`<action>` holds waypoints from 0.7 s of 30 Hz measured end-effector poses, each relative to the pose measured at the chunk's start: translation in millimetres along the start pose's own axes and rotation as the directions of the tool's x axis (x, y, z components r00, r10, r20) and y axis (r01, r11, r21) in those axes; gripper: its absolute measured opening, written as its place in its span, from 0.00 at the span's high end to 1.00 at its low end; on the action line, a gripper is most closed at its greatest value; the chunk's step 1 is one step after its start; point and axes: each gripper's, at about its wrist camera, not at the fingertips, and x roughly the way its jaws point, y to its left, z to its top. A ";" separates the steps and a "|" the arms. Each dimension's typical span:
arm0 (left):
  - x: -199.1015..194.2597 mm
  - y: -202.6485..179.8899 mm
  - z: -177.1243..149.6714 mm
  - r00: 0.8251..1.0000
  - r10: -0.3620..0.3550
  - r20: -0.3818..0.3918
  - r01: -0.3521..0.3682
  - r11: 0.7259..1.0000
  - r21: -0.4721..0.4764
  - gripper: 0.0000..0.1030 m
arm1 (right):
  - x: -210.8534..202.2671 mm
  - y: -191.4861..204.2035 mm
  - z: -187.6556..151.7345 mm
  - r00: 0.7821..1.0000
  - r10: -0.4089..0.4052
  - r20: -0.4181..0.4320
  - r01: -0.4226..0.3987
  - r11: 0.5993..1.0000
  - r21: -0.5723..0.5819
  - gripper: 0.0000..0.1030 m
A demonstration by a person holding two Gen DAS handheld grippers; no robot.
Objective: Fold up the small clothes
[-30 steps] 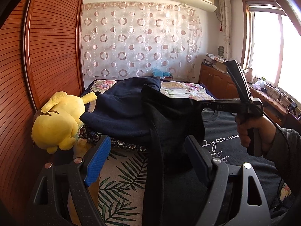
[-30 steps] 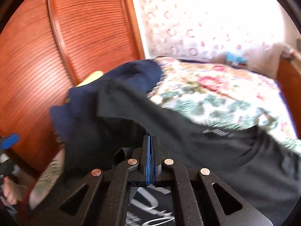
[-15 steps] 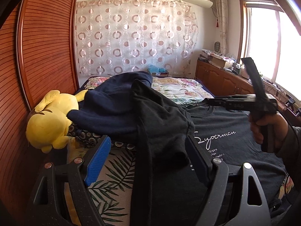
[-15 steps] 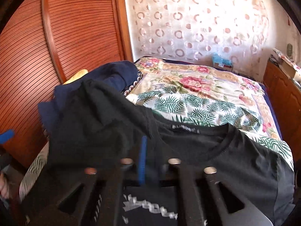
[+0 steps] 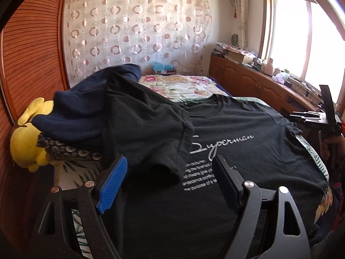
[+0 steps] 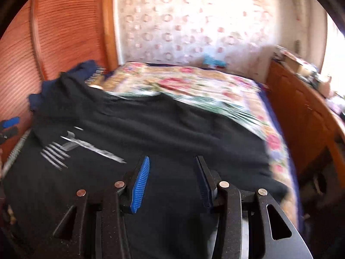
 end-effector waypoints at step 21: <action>65.2 -46.0 -8.2 0.974 -0.051 -0.220 0.070 0.994 0.081 0.21 | 34.2 -131.0 -36.4 0.987 0.009 -0.163 0.042 0.951 0.308 0.53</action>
